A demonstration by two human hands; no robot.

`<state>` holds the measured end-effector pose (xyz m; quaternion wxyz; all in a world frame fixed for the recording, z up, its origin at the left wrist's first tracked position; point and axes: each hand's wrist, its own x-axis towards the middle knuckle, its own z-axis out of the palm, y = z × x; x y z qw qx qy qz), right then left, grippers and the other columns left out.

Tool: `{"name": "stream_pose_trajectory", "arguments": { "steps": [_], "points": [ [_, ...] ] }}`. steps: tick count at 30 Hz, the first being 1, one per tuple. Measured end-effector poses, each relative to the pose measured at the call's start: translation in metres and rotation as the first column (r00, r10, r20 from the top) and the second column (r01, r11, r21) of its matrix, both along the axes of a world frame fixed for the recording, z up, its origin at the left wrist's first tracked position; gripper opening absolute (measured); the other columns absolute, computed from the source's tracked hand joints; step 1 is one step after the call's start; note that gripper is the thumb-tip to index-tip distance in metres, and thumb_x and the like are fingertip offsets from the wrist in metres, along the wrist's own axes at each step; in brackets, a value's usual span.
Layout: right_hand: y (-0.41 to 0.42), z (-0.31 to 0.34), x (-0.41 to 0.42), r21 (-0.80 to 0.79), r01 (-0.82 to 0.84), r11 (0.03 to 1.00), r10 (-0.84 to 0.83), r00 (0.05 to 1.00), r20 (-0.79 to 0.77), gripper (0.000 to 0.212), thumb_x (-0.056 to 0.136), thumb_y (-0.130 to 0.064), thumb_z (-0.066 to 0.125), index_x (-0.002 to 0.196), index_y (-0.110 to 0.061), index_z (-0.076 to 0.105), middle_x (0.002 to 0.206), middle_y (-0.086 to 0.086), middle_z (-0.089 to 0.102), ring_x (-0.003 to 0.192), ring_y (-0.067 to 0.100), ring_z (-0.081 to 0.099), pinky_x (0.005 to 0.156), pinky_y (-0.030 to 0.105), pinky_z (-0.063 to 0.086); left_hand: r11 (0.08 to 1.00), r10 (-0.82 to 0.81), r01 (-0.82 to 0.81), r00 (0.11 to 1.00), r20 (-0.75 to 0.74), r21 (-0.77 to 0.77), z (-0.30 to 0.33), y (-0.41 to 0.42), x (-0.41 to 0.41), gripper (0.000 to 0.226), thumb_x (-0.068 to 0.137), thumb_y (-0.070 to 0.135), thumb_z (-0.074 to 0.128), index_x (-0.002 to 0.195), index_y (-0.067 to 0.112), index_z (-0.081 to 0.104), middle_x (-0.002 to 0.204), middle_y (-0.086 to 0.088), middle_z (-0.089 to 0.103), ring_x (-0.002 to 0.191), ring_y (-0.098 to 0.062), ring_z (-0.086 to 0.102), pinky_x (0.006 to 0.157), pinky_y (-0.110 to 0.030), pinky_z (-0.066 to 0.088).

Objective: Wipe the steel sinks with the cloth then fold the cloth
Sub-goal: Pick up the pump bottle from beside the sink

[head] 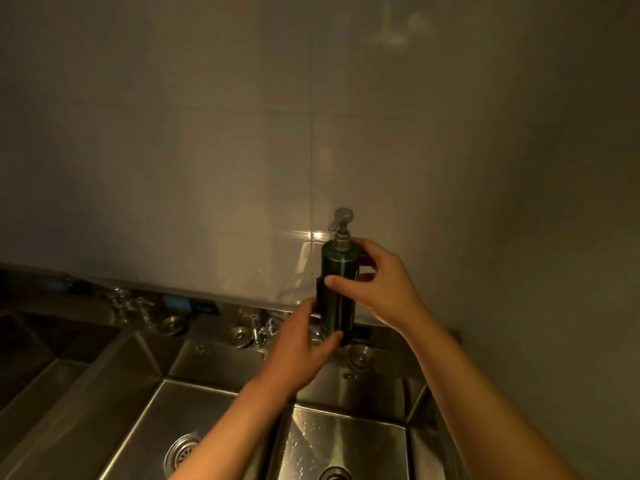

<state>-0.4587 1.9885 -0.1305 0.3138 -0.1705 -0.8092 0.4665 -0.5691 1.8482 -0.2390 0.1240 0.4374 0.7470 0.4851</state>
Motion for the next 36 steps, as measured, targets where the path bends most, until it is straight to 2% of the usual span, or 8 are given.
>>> {"name": "stream_pose_trajectory", "arguments": {
  "steps": [4, 8, 12, 17, 21, 27, 32, 36],
  "points": [
    [-0.030, -0.017, -0.031, -0.063, -0.167, 0.984, 0.168, 0.986, 0.016, 0.059, 0.067, -0.049, 0.088, 0.120, -0.047, 0.061, 0.116, -0.024, 0.069, 0.108, -0.005, 0.065, 0.090, 0.021, 0.053, 0.991, 0.127, -0.128, 0.991, -0.035, -0.026, -0.010, -0.051, -0.011, 0.059, 0.081, 0.057, 0.070, 0.135, 0.048, 0.047, 0.123, 0.025, 0.061, 0.113, 0.010, 0.058, 0.091, -0.016, 0.050],
    [-0.077, -0.025, -0.060, -0.067, -0.314, 0.947, 0.317, 0.948, 0.031, 0.053, 0.067, -0.047, 0.089, 0.111, -0.055, 0.061, 0.113, -0.030, 0.068, 0.105, -0.012, 0.063, 0.074, 0.005, 0.051, 0.958, 0.277, -0.279, 0.960, -0.049, -0.067, -0.024, -0.114, -0.020, 0.065, 0.081, 0.061, 0.071, 0.139, 0.047, 0.045, 0.125, 0.027, 0.059, 0.114, 0.007, 0.058, 0.095, -0.024, 0.054],
    [-0.130, -0.025, -0.084, -0.071, -0.427, 0.901, 0.430, 0.902, 0.037, 0.054, 0.066, -0.044, 0.091, 0.114, -0.046, 0.065, 0.111, -0.027, 0.070, 0.103, -0.009, 0.065, 0.075, 0.002, 0.049, 0.919, 0.378, -0.384, 0.922, -0.077, -0.088, -0.027, -0.176, -0.023, 0.062, 0.080, 0.066, 0.070, 0.135, 0.053, 0.043, 0.118, 0.029, 0.059, 0.109, 0.007, 0.061, 0.085, -0.021, 0.054],
    [-0.195, -0.013, -0.111, -0.058, -0.516, 0.855, 0.518, 0.855, 0.037, 0.055, 0.065, -0.041, 0.093, 0.114, -0.044, 0.068, 0.110, -0.019, 0.074, 0.103, 0.000, 0.070, 0.087, 0.022, 0.056, 0.893, 0.445, -0.447, 0.894, -0.055, -0.055, -0.018, -0.246, -0.032, 0.064, 0.081, 0.065, 0.071, 0.137, 0.046, 0.046, 0.121, 0.027, 0.062, 0.113, 0.005, 0.062, 0.095, -0.028, 0.055],
    [-0.258, 0.001, -0.134, -0.023, -0.543, 0.840, 0.543, 0.840, 0.012, 0.053, 0.066, -0.039, 0.094, 0.113, -0.035, 0.072, 0.108, -0.015, 0.076, 0.102, 0.003, 0.071, 0.086, 0.017, 0.055, 0.874, 0.482, -0.484, 0.874, -0.061, -0.033, -0.006, -0.310, -0.049, 0.068, 0.080, 0.061, 0.073, 0.140, 0.039, 0.050, 0.124, 0.022, 0.063, 0.115, 0.004, 0.061, 0.099, -0.031, 0.053],
    [-0.364, 0.013, -0.165, -0.013, -0.560, 0.829, 0.560, 0.829, -0.004, 0.054, 0.064, -0.047, 0.093, 0.113, -0.038, 0.072, 0.108, -0.018, 0.075, 0.104, 0.002, 0.071, 0.090, 0.029, 0.055, 0.867, 0.493, -0.496, 0.867, -0.071, -0.050, 0.009, -0.422, -0.077, 0.063, 0.079, 0.060, 0.074, 0.136, 0.054, 0.047, 0.122, 0.030, 0.063, 0.116, 0.009, 0.059, 0.097, -0.027, 0.053],
    [-0.448, 0.019, -0.188, 0.006, -0.586, 0.811, 0.586, 0.810, -0.014, 0.056, 0.063, -0.053, 0.091, 0.113, -0.043, 0.070, 0.110, -0.021, 0.074, 0.107, 0.000, 0.069, 0.094, 0.036, 0.056, 0.855, 0.506, -0.514, 0.856, -0.110, -0.065, 0.020, -0.505, -0.089, 0.057, 0.076, 0.070, 0.067, 0.123, 0.077, 0.035, 0.125, 0.044, 0.052, 0.117, 0.017, 0.054, 0.091, -0.008, 0.044],
    [-0.501, 0.029, -0.200, 0.020, -0.611, 0.791, 0.611, 0.791, -0.027, 0.054, 0.064, -0.052, 0.091, 0.113, -0.042, 0.071, 0.109, -0.021, 0.073, 0.105, 0.000, 0.069, 0.092, 0.034, 0.057, 0.842, 0.534, -0.536, 0.844, -0.047, -0.063, 0.028, -0.559, -0.098, 0.057, 0.077, 0.065, 0.072, 0.121, 0.075, 0.039, 0.123, 0.042, 0.057, 0.116, 0.016, 0.056, 0.094, -0.015, 0.047]
  ]
}}
